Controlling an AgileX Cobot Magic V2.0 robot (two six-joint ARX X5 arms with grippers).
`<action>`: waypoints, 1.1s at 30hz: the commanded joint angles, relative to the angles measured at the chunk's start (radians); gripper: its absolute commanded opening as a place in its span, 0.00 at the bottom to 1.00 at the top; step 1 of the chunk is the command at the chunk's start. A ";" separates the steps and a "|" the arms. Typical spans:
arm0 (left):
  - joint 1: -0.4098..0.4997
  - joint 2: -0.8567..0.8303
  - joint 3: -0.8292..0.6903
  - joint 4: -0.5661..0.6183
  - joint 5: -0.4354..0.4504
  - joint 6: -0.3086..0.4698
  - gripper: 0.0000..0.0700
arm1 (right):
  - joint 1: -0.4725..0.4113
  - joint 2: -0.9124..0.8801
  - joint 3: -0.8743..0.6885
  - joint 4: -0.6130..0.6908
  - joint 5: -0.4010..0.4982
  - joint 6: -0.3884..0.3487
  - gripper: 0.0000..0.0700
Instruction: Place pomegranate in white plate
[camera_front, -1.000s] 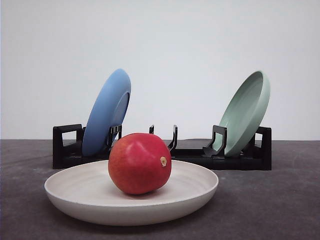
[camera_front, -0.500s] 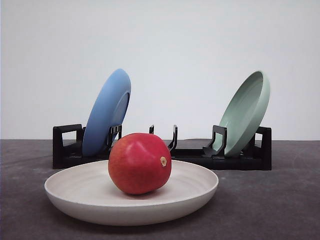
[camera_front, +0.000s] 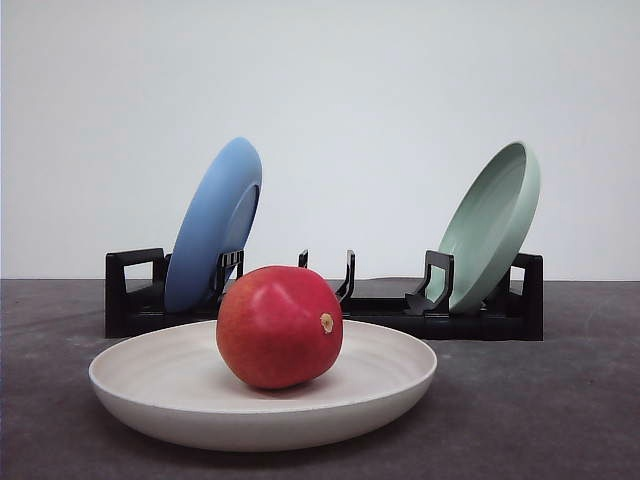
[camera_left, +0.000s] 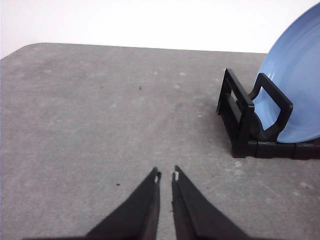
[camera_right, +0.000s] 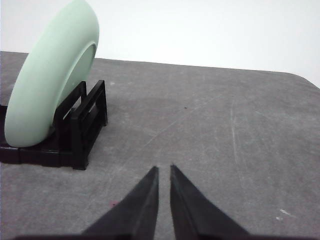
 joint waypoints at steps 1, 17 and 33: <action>0.002 0.000 -0.011 0.000 -0.002 0.014 0.04 | -0.002 0.000 -0.003 0.010 0.000 0.014 0.05; 0.002 0.000 -0.011 -0.001 -0.002 0.014 0.04 | -0.002 0.000 -0.003 0.010 0.000 0.014 0.05; 0.002 0.000 -0.011 -0.001 -0.002 0.014 0.04 | -0.002 0.000 -0.003 0.010 0.000 0.014 0.05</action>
